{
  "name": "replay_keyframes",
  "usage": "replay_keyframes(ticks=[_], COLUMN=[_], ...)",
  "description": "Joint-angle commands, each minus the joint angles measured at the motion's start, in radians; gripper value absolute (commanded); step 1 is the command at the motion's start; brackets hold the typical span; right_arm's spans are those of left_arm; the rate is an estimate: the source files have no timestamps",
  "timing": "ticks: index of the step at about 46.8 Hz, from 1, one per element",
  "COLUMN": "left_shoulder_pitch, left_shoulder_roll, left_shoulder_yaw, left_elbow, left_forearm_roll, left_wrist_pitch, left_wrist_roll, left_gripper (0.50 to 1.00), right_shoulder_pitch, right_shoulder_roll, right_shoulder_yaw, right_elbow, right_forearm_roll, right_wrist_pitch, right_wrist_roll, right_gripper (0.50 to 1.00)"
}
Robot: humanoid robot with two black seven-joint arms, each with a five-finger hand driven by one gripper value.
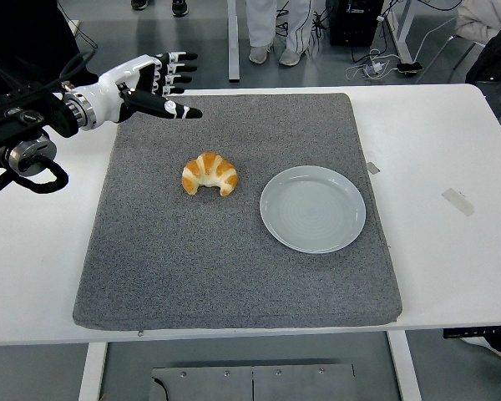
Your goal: Place the bread on the plate
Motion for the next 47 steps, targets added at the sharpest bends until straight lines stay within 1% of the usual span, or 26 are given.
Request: replay_keyframes(ticks=[1, 10, 13, 15, 21, 23, 28, 35, 42, 47], left_shoulder_pitch=[-0.022, -0.036, -0.037, -0.036, -0.02, -0.017, -0.008, -0.002, 0.003, 0.012], left_shoulder_roll=[0.002, -0.005, -0.008, -0.011, -0.064, -0.07, -0.079, -0.102, -0.134, -0.171], left_shoulder_yaw=[0.028, 0.036, 0.034, 0.034, 0.039, 0.039, 0.073, 0.128, 0.175, 0.191], left_elbow=[-0.025, -0.031, -0.03, -0.03, -0.028, -0.03, -0.019, -0.004, 0.058, 0.099], left_forearm_roll=[0.088, 0.417, 0.526, 0.568, 0.605, 0.616, 0.706, 0.79, 0.846, 0.847], left_wrist_pitch=[0.002, 0.005, 0.026, 0.048, 0.057, 0.055, 0.066, 0.126, 0.195, 0.212], left_wrist_roll=[0.0, 0.0, 0.001, 0.0, -0.004, -0.01, -0.013, -0.02, -0.031, -0.031], left_gripper=[0.98, 0.977, 0.977, 0.977, 0.977, 0.978, 0.978, 0.978, 0.978, 0.978], right_shoulder_pitch=[0.0, 0.0, 0.0, 0.0, 0.0, 0.0, 0.0, 0.0, 0.0, 0.0], right_shoulder_roll=[0.0, 0.0, 0.0, 0.0, 0.0, 0.0, 0.0, 0.0, 0.0, 0.0], right_shoulder_yaw=[0.0, 0.0, 0.0, 0.0, 0.0, 0.0, 0.0, 0.0, 0.0, 0.0], right_elbow=[0.0, 0.0, 0.0, 0.0, 0.0, 0.0, 0.0, 0.0, 0.0, 0.0], right_forearm_roll=[0.0, 0.0, 0.001, 0.0, 0.0, 0.0, 0.0, 0.0, 0.0, 0.001], right_wrist_pitch=[0.0, 0.0, 0.0, 0.0, 0.0, 0.0, 0.0, 0.0, 0.0, 0.0], right_wrist_roll=[0.0, 0.0, 0.0, 0.0, 0.0, 0.0, 0.0, 0.0, 0.0, 0.002], right_gripper=[1.0, 1.0, 1.0, 1.0, 1.0, 1.0, 1.0, 1.0, 1.0, 1.0])
